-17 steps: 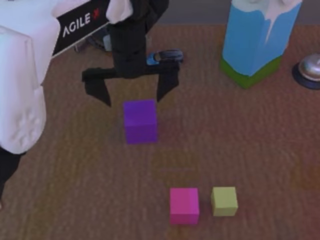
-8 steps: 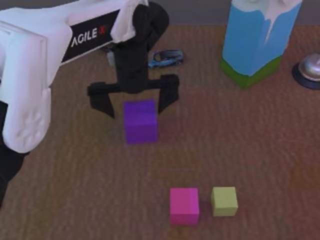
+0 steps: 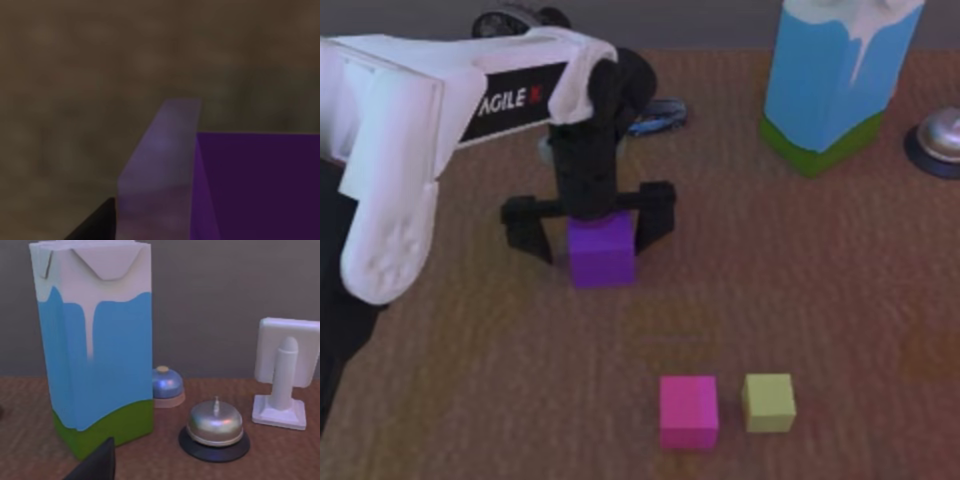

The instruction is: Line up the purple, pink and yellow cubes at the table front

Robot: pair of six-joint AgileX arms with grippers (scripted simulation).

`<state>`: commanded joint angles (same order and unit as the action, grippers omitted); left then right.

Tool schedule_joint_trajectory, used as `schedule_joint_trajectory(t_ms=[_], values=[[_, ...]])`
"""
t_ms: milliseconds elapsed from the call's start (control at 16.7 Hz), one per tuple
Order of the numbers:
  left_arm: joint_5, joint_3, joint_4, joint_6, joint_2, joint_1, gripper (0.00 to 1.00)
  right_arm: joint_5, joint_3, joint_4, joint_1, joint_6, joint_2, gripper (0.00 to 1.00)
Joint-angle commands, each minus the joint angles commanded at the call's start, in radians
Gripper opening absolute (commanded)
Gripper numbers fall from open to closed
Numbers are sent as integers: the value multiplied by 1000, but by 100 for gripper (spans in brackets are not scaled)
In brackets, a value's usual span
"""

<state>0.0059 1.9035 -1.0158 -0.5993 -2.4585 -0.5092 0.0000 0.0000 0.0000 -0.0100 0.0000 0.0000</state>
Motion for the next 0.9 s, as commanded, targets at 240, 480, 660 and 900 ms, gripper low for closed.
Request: schedule_joint_trajectory(t_ms=[240,480,660,900], values=[[0,0,0,0,0,0,77,0,0,0,0,0,0,100],[0,0,0,0,0,0,47,0,0,0,0,0,0,100],[0,0,0,0,0,0,25,0,0,0,0,0,0,100],[0,0,0,0,0,0,0,0,0,0,0,0,0,100]])
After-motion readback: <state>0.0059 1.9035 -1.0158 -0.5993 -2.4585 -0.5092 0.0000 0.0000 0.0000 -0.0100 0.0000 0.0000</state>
